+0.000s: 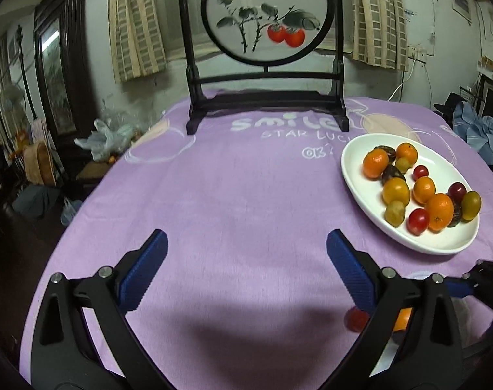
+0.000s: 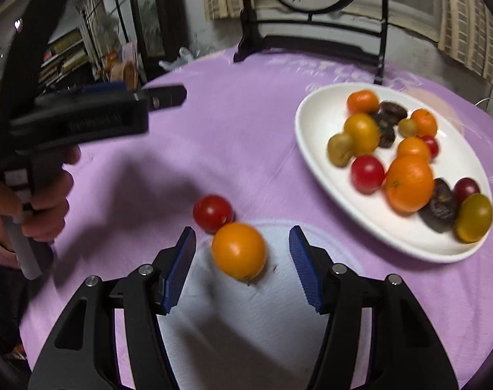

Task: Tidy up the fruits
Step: 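Grasp an orange with the right tool while the left tool grasps a red tomato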

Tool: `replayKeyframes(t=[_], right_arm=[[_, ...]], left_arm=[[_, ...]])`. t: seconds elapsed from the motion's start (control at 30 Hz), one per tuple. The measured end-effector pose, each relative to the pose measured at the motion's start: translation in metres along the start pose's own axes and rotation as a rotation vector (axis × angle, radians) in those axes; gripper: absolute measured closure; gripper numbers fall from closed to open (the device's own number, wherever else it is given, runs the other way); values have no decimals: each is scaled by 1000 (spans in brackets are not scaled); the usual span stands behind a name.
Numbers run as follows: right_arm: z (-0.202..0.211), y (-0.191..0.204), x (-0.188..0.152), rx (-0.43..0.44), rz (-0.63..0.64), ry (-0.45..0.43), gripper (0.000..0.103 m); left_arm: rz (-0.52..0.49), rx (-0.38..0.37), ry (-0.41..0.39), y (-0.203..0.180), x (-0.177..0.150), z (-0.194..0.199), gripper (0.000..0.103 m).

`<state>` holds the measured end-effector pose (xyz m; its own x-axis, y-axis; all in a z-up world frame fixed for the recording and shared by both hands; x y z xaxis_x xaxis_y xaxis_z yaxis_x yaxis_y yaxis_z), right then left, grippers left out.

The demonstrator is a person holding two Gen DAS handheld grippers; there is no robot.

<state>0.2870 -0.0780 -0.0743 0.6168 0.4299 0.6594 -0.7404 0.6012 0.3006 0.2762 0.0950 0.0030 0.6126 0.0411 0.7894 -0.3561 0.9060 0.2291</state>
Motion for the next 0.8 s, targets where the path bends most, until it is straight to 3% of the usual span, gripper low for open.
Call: replayKeyframes(t=[0.3,0.4,0.47,0.6,0.67,0.8], right_arm=[[-12,2,-1,-25,17,17,43],[-12,3,0,-30,26,10,53],[-14,3,-2,-34,15,25,66],[-13,5,-3,-49,20,27,67],[-3,2,-3,-37,-9,-6,67],[41,-20,3,-80,-118,-177,67]], left_arm=[[-45,23,-31,-7,-7,8,3],[-56,24,-34,-10,-7,8,3],[-57,26,-33,-10,-7,8,3],[-48,32,-25,-10,-8,7,3],[-45,25,-15,-10,-10,6,3],[-63,-37,11,-19,-15,7,3]])
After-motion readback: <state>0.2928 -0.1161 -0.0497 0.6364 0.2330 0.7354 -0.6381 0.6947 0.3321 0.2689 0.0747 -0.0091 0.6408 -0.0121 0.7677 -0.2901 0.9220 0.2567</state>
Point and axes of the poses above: each gripper's, at about its wrist camera, not at the fingertips, and z roughly against the way its jaws point, y to its left, x to its top, the point moved 1 cm from there along -z, roughly the way its jaws point, and after that the axes turned 15 degrees about x, right-handed, at the moved point
